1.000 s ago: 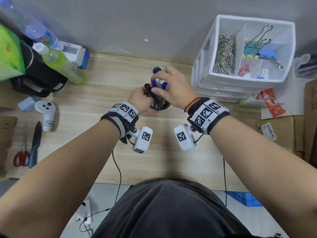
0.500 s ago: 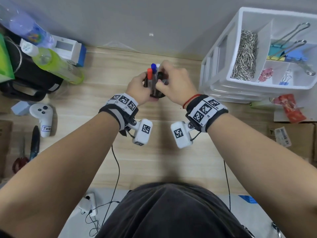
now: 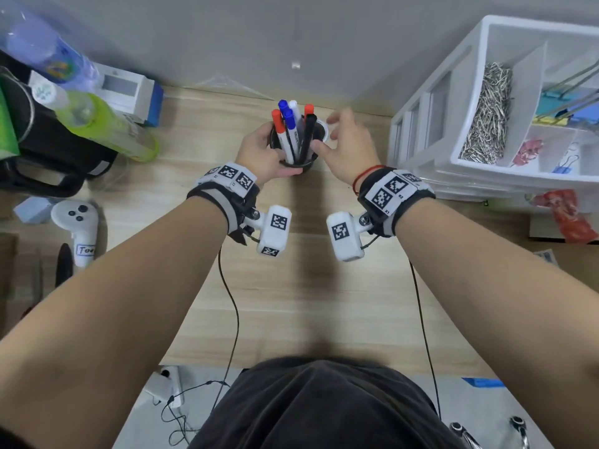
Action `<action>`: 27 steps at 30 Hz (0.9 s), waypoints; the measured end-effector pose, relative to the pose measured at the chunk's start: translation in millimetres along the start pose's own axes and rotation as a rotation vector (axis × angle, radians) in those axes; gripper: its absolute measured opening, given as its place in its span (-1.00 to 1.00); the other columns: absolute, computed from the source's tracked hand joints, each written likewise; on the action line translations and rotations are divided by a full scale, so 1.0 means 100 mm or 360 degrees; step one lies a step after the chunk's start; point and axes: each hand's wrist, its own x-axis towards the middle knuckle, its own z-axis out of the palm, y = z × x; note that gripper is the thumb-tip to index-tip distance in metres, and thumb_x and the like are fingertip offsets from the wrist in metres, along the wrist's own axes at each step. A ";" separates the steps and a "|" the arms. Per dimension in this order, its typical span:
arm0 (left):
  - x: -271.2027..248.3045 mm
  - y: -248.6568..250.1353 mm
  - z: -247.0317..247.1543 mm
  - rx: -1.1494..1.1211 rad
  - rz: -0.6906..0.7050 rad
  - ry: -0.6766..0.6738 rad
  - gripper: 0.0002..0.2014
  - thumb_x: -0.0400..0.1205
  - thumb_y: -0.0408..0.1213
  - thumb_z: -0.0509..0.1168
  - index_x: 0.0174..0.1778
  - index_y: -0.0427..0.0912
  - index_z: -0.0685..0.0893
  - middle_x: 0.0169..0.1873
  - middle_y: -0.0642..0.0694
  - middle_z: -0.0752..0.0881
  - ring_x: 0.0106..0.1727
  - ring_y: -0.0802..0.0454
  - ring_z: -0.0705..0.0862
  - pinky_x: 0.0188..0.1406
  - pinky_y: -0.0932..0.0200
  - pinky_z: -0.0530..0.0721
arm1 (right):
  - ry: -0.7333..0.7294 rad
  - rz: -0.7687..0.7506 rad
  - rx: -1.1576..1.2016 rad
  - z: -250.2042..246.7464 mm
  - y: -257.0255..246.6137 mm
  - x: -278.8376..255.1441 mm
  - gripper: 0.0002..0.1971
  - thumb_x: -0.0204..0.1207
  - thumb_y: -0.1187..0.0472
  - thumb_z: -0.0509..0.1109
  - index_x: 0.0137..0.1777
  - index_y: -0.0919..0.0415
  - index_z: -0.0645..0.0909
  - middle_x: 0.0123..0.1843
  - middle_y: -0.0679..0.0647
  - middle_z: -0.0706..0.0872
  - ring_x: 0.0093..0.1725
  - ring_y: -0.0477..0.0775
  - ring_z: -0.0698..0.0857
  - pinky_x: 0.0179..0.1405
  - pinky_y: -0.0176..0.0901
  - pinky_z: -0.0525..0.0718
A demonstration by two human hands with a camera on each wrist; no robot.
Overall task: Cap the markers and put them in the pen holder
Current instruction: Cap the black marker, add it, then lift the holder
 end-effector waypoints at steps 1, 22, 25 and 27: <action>0.04 0.01 -0.01 0.0012 0.0012 -0.0006 -0.48 0.54 -0.76 0.10 0.27 -0.19 0.63 0.21 -0.22 0.71 0.11 -0.26 0.79 -0.10 -0.14 0.83 | -0.0090 0.0080 0.0012 0.03 0.00 0.05 -0.64 0.57 0.07 0.41 0.29 0.18 0.51 0.00 0.12 0.77 -0.09 0.08 0.81 -0.09 -0.16 0.68; 0.62 0.24 -0.39 0.0598 0.0071 0.0058 -0.46 0.51 -0.41 0.29 0.46 -0.12 0.52 0.24 -0.14 0.71 0.14 -0.22 0.79 0.09 -0.13 0.80 | -0.0082 0.0206 0.0313 0.24 -0.37 0.63 -0.89 0.66 0.22 0.35 -0.02 0.18 0.72 -0.12 0.13 0.85 -0.36 -0.05 0.83 -0.11 -0.07 0.82; 0.60 0.31 -0.38 0.0928 0.0106 0.0030 -0.45 0.53 -0.35 0.29 0.48 -0.04 0.47 0.25 -0.14 0.70 -0.02 -0.25 0.83 0.09 -0.12 0.79 | -0.0047 0.0245 0.0145 0.23 -0.37 0.66 -0.72 0.66 0.07 0.35 -0.27 0.14 0.66 -0.30 0.15 0.83 -0.43 -0.06 0.80 -0.20 -0.14 0.79; 0.61 0.32 -0.38 0.1100 0.0090 0.0041 -0.53 0.61 -0.37 0.28 0.46 -0.09 0.46 0.27 -0.17 0.70 -0.02 -0.27 0.82 0.09 -0.13 0.78 | -0.0013 0.0265 0.0063 0.21 -0.40 0.68 -0.59 0.64 -0.01 0.35 -0.42 0.13 0.58 -0.34 0.18 0.83 -0.35 0.06 0.83 -0.15 -0.10 0.78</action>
